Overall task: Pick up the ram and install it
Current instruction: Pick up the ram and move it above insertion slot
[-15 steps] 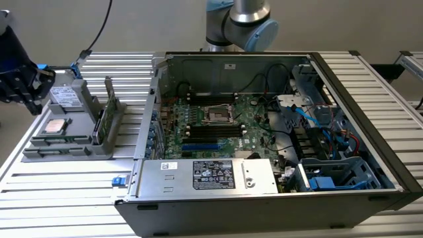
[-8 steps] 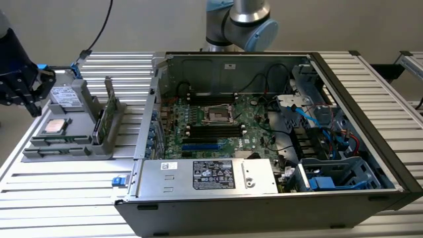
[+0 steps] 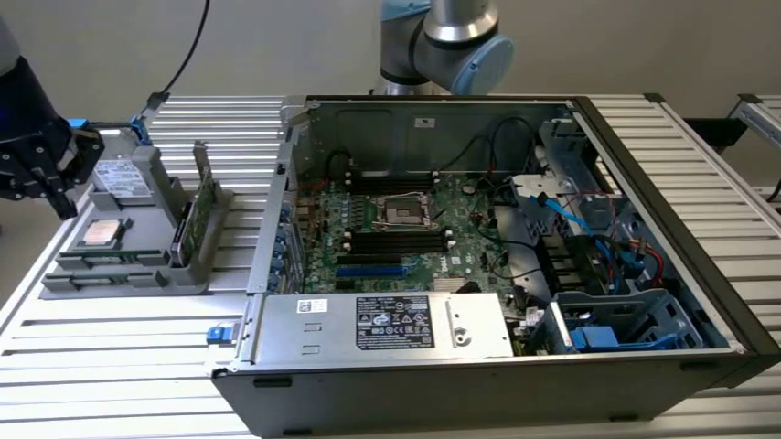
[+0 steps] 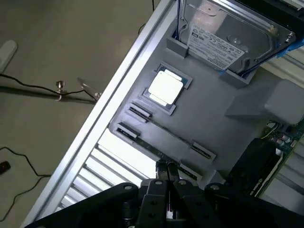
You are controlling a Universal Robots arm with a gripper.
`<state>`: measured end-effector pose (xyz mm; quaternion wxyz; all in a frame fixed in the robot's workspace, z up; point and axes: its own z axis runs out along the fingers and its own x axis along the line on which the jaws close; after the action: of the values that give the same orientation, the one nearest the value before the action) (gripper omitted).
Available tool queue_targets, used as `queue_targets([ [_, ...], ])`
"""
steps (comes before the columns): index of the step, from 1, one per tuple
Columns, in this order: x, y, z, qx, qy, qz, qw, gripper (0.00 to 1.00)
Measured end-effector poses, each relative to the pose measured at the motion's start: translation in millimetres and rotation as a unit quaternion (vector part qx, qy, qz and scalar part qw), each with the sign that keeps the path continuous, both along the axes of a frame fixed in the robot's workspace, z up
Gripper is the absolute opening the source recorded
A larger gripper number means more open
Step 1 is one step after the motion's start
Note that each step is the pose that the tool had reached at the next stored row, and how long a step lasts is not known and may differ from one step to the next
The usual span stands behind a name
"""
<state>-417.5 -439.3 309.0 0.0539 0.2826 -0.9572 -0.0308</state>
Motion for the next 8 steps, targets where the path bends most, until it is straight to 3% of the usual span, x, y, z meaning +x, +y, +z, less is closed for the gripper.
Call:
queue_targets([
  [4,0.0,0.0,-1.8,0.0000,0.0000,0.036,0.9993,0.10],
  [8,0.0,0.0,-3.6,0.0000,0.0000,0.073,0.9974,0.10],
])
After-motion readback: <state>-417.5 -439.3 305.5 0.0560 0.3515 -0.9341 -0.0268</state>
